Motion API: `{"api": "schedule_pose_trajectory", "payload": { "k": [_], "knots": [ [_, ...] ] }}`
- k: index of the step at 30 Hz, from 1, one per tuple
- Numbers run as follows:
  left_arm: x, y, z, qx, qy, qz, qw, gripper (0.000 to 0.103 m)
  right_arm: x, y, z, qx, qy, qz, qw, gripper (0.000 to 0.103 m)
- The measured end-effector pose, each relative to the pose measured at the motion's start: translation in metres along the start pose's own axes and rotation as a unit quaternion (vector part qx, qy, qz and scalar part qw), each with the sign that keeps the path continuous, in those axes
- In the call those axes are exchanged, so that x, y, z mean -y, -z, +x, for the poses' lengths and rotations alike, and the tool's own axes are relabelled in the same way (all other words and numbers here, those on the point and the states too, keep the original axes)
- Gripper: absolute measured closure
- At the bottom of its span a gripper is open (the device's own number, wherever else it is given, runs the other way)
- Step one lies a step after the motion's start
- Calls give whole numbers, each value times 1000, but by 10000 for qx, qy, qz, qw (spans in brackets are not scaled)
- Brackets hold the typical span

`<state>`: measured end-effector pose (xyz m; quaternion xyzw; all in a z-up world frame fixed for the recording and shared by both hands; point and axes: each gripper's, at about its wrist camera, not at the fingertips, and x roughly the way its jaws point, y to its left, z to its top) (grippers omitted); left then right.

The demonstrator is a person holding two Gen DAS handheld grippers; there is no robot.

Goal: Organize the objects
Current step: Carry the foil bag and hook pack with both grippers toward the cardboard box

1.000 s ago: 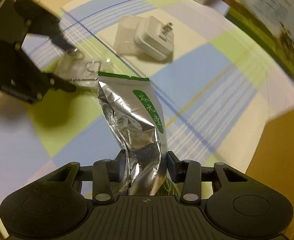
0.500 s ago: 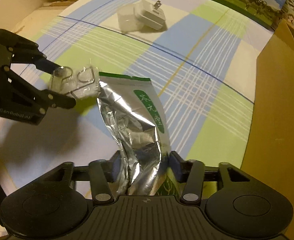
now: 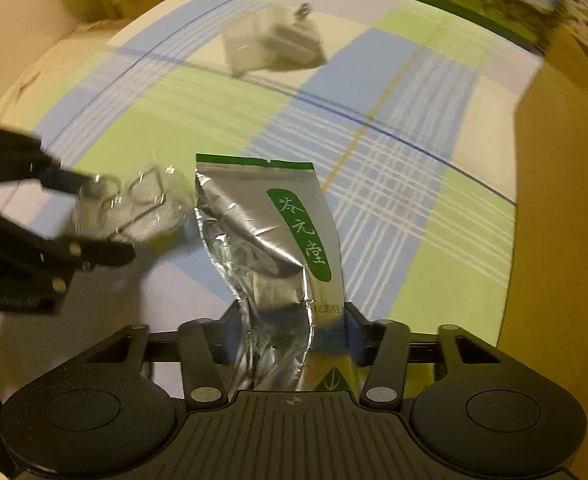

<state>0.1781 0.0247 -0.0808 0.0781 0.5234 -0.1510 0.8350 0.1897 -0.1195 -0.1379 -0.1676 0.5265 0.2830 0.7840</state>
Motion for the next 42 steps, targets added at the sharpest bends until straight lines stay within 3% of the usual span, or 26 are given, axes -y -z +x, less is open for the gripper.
{"api": "schedule_pose_trajectory", "payload": {
  "k": [14,24,42],
  "knots": [
    [18,0,-52,354,-58,-542,9979,52,-7,16,-79,656,134,869,9940,61],
    [45,4,-91,680,2,-895,9937,52,-2,36,-133,1047,366,1099,9877,61],
    [128,-35,-119,1099,523,-758,9897,52,59,76,-214,1523,995,1565,9708,61]
  ]
}}
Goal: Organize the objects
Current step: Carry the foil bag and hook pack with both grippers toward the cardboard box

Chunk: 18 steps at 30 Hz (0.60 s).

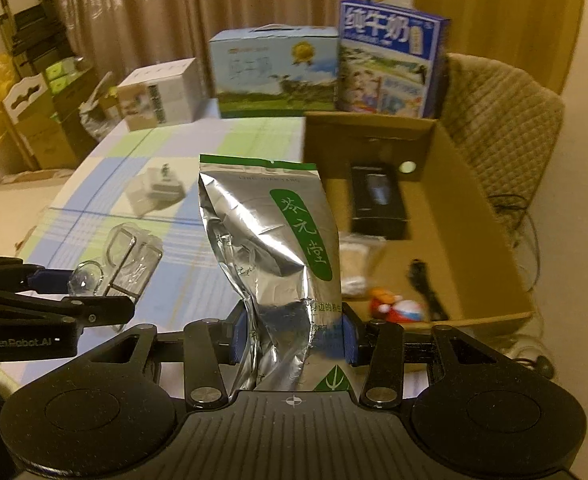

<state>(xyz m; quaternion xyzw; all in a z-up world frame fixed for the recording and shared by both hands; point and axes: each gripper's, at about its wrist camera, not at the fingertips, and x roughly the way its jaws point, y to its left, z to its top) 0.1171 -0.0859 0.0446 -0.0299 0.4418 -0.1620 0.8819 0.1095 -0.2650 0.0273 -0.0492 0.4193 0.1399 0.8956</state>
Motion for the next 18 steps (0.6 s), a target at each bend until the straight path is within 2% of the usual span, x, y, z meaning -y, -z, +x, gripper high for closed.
{"api": "schedule_pose_trajectory", "payload": {
  "k": [18],
  "knots": [
    [72,-39,30,32,349,402,9986,52,80,-11,-11,91,413,333,9985,61]
  ]
}}
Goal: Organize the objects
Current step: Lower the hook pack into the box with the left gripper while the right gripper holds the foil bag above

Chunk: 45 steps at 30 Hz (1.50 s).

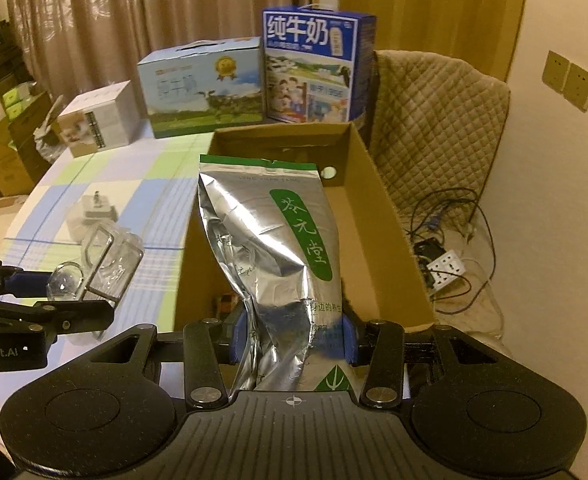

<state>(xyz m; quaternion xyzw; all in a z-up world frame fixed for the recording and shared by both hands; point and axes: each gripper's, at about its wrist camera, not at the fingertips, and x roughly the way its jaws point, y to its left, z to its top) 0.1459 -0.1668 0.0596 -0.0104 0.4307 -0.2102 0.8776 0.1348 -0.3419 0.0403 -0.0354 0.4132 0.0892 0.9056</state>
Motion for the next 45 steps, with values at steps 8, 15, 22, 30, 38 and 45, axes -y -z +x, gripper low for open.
{"api": "schedule_pose_trajectory", "payload": {
  "k": [8,15,22,30,38,45],
  "knots": [
    [20,-14,25,-85,116,46,9999,52,21,-13,7,12,67,63,10000,61],
    [30,-25,45,-131,177,88,9997,52,35,-20,20,-42,87,101,9999,61],
    [34,-30,61,-202,218,121,9995,51,46,-26,31,-57,93,164,9998,61],
    [36,-34,76,-264,210,144,9993,51,52,-29,38,-39,100,236,9997,61],
    [40,-39,82,-245,194,169,9994,51,57,-30,40,-25,103,276,9996,61],
    [33,-45,83,-136,79,118,9998,36,59,-30,38,8,97,304,9995,61]
  ]
}}
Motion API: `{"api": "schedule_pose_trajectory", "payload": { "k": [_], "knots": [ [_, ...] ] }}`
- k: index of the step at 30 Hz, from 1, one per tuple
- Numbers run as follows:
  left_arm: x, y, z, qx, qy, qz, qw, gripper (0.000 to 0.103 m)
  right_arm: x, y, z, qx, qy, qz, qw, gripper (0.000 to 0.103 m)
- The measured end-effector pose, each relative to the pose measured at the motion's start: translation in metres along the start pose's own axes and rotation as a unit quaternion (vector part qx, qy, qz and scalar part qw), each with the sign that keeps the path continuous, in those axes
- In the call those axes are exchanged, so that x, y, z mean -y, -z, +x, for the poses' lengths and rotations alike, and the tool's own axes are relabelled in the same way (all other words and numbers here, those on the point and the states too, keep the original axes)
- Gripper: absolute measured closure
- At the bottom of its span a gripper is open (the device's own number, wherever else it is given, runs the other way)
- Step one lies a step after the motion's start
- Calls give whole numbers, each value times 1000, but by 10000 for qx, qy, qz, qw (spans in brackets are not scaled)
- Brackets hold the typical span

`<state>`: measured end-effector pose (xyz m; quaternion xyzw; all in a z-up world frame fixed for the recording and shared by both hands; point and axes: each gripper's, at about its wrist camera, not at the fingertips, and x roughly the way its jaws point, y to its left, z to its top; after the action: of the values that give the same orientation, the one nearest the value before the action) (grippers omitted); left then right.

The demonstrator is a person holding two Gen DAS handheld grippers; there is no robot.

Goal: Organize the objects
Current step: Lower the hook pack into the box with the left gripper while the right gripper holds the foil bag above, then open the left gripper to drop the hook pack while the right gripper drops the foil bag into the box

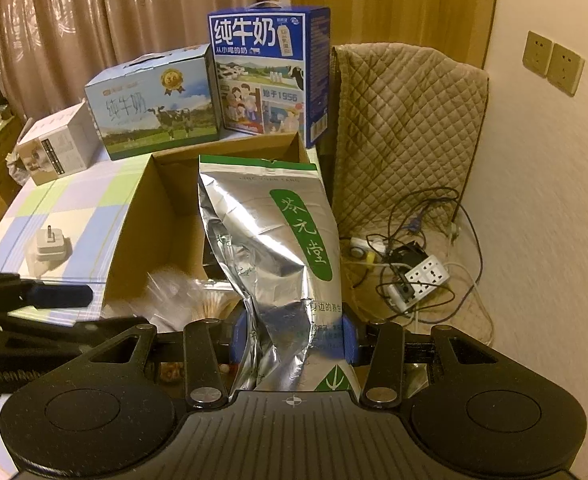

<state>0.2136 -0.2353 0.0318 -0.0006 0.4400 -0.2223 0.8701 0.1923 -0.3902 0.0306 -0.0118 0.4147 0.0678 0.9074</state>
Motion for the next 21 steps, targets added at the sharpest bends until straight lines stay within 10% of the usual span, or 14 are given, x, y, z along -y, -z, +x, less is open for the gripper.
{"api": "schedule_pose_trajectory", "payload": {
  "k": [21],
  "knots": [
    [-7,8,-7,-16,-10,2,10000,36,-10,-5,-2,9,-91,-38,10000,61]
  ]
}}
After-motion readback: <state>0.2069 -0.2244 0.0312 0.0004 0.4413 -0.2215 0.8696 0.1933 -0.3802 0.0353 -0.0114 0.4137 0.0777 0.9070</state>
